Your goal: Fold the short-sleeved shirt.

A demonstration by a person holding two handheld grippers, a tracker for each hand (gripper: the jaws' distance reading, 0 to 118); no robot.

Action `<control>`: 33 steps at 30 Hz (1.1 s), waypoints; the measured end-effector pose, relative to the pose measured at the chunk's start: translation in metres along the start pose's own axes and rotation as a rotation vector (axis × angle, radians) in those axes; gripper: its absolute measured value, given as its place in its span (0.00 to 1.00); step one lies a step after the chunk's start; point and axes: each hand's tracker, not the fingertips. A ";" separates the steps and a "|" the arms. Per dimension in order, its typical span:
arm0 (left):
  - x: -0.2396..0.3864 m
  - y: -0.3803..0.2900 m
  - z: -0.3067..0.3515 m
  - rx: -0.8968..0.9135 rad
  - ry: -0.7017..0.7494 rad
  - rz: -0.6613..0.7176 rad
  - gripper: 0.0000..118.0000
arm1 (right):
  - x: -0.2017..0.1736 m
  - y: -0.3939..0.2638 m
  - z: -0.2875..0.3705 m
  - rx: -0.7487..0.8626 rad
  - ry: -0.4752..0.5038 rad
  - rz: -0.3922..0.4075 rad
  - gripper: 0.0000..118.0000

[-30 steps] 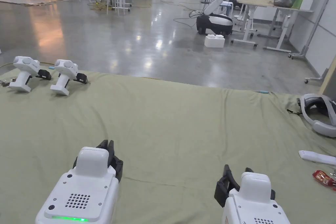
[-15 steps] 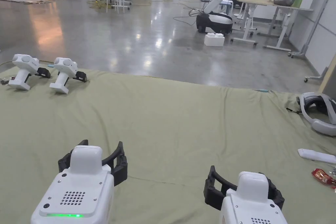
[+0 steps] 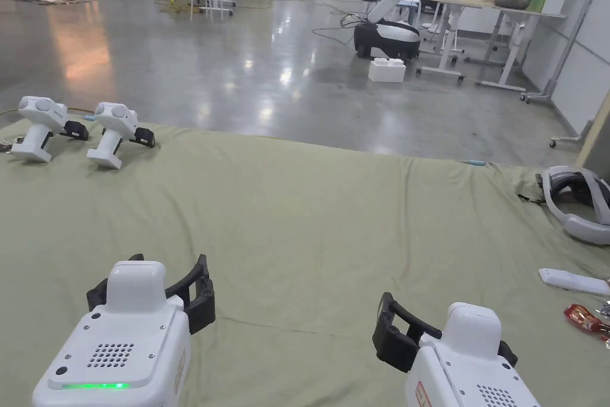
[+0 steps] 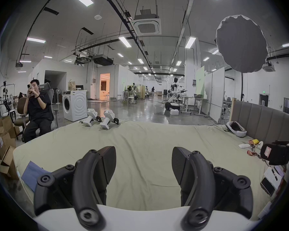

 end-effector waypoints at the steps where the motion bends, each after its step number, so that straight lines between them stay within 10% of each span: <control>1: 0.000 0.000 -0.001 -0.002 -0.004 -0.002 0.67 | -0.001 0.002 0.000 -0.001 -0.001 -0.016 0.90; 12: -0.004 -0.006 -0.007 -0.047 -0.049 0.034 0.67 | 0.003 0.022 -0.021 -0.227 -0.053 -0.218 0.92; 33: -0.008 0.000 -0.007 -0.031 -0.088 0.001 0.67 | -0.004 0.030 -0.010 -0.113 -0.021 -0.101 0.95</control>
